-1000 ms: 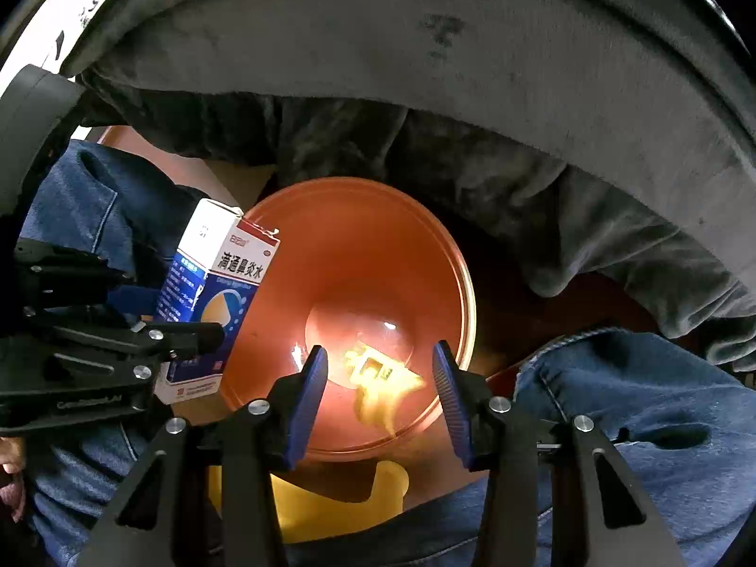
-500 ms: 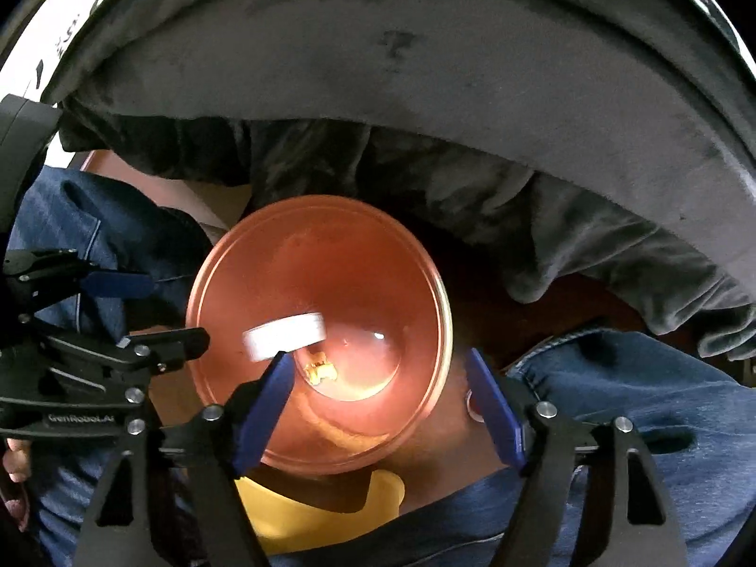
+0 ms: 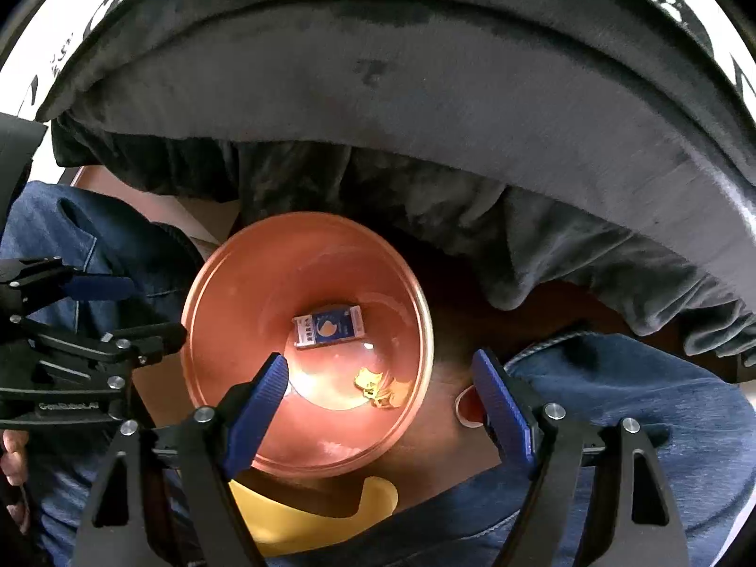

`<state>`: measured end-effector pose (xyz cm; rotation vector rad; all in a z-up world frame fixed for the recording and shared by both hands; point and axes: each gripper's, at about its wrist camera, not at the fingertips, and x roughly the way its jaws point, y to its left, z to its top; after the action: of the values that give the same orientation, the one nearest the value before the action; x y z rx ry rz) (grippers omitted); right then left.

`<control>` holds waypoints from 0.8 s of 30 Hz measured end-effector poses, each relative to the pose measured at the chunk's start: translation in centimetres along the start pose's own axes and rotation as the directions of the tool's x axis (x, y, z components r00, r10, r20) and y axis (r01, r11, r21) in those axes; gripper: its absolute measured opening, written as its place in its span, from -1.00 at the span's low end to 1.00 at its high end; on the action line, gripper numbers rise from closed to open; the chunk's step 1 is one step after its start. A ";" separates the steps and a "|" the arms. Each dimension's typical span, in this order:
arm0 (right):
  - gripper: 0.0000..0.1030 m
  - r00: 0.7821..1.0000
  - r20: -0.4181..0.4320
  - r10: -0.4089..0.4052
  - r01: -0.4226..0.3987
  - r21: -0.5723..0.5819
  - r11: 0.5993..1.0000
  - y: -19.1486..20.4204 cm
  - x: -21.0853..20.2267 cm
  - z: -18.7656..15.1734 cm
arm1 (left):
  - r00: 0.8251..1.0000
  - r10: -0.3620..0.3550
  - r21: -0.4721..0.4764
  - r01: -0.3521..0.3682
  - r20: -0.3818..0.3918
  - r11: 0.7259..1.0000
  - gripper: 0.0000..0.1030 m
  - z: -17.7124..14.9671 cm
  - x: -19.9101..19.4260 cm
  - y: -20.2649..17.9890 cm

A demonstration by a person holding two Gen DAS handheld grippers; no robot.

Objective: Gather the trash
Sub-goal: 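Drop the medicine box into the orange bucket with the left tool while the right tool drops the yellow block, then grasp the green snack wrapper with the left tool while the right tool grasps the red toy car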

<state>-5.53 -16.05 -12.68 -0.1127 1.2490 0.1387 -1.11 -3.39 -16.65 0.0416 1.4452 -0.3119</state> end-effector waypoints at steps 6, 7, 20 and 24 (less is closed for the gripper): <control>0.56 0.998 0.063 -0.023 0.023 0.000 1.000 -0.6 -2.2 1.0 | 0.996 0.004 -0.005 -0.003 0.088 1.000 0.39 0.6 -3.3 0.2; 0.56 0.996 0.086 -0.028 0.028 0.002 1.000 -0.7 -3.1 1.3 | 0.994 0.009 -0.003 -0.009 0.108 1.000 0.39 0.7 -4.1 0.1; 0.83 0.941 0.338 0.006 -0.038 0.087 0.995 -3.0 -10.1 4.0 | 0.793 0.108 -0.077 -0.077 0.600 0.994 0.69 8.2 -19.6 4.3; 0.83 0.942 0.335 0.010 -0.040 0.083 0.996 -2.5 -10.0 3.8 | 0.778 0.069 -0.106 -0.003 0.624 0.994 0.70 14.7 -20.3 6.3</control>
<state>-4.64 -18.37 -1.99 0.0051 0.9146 0.1184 12.69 3.28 4.11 -0.1101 0.7836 -0.1922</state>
